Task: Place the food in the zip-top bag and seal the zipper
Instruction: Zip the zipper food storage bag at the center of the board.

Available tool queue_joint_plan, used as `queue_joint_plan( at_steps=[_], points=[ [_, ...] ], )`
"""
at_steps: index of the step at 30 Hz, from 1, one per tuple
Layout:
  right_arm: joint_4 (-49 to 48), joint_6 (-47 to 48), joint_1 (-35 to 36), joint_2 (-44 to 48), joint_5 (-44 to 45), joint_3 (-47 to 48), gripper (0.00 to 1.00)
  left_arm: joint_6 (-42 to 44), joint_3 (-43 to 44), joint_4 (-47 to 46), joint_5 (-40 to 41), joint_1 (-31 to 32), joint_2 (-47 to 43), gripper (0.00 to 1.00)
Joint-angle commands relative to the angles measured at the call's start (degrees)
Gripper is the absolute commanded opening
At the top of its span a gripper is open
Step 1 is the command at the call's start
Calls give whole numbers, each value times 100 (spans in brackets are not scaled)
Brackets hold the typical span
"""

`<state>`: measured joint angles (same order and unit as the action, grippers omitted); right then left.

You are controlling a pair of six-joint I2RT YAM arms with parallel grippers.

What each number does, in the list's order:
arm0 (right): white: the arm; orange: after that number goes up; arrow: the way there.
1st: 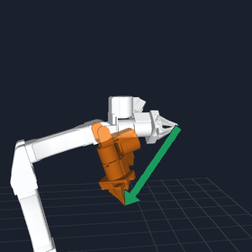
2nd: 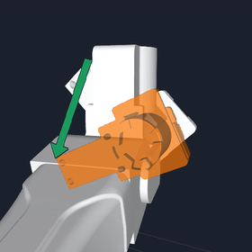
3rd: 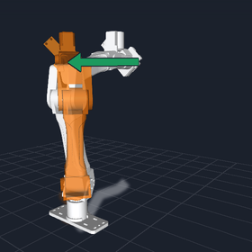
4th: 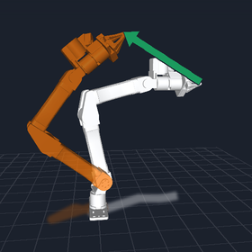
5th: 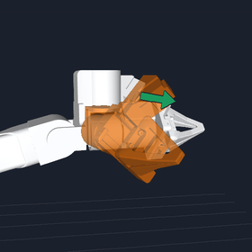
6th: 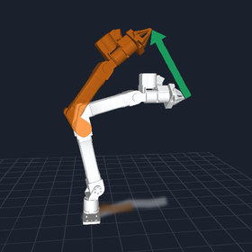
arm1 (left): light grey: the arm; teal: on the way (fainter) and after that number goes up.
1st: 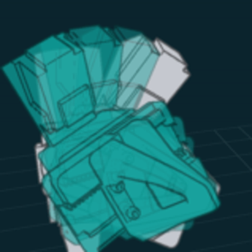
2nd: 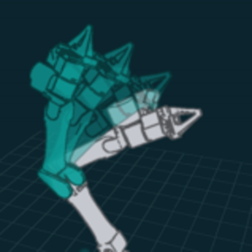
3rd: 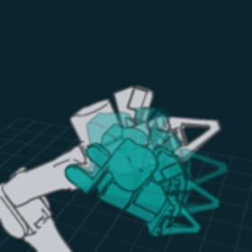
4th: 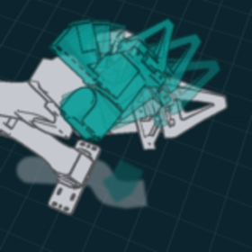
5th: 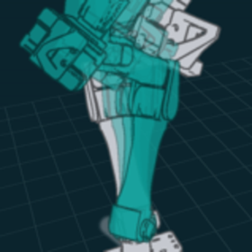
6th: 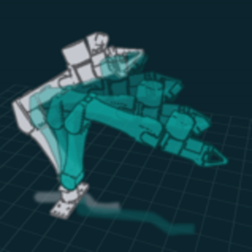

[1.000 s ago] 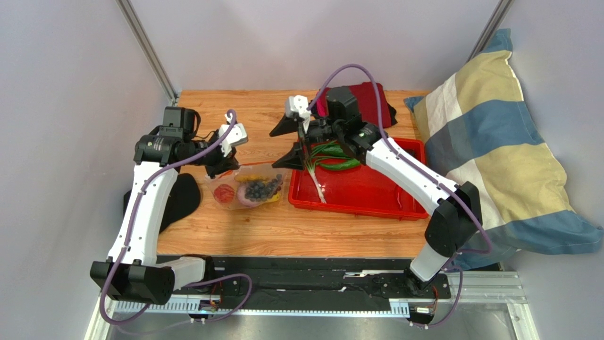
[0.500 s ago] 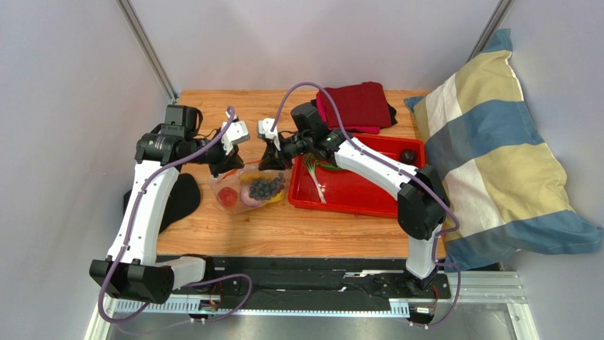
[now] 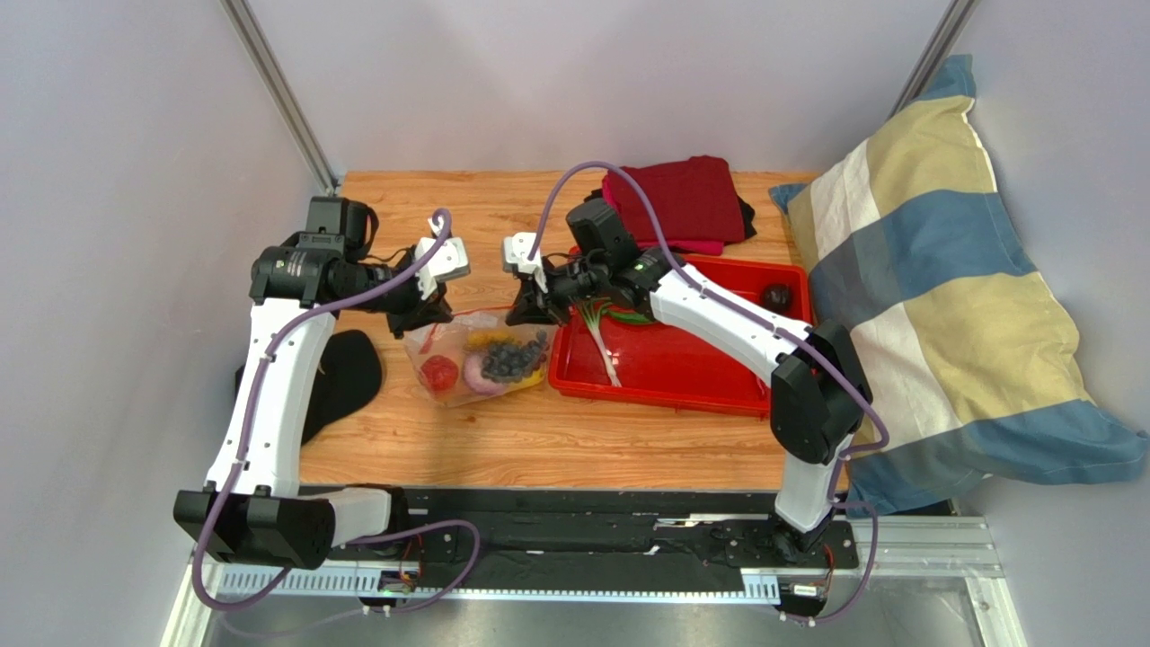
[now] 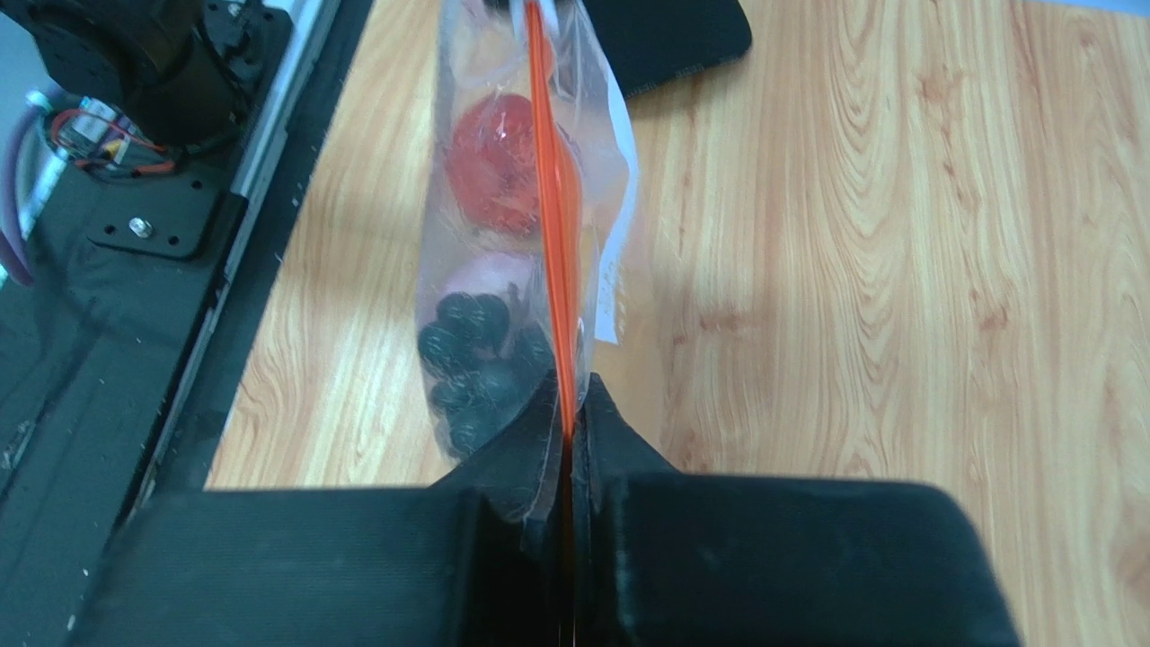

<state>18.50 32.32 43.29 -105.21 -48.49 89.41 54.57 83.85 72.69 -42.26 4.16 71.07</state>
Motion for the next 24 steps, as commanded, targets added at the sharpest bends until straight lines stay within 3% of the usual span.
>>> queue_joint_plan(
  at_steps=[1,24],
  points=[
    [435,398,-453,343,164,-125,0,537,316,562,560,-232,-93,0],
    [971,882,-769,545,59,-362,0,1083,737,826,807,-900,56,0]
  ],
)
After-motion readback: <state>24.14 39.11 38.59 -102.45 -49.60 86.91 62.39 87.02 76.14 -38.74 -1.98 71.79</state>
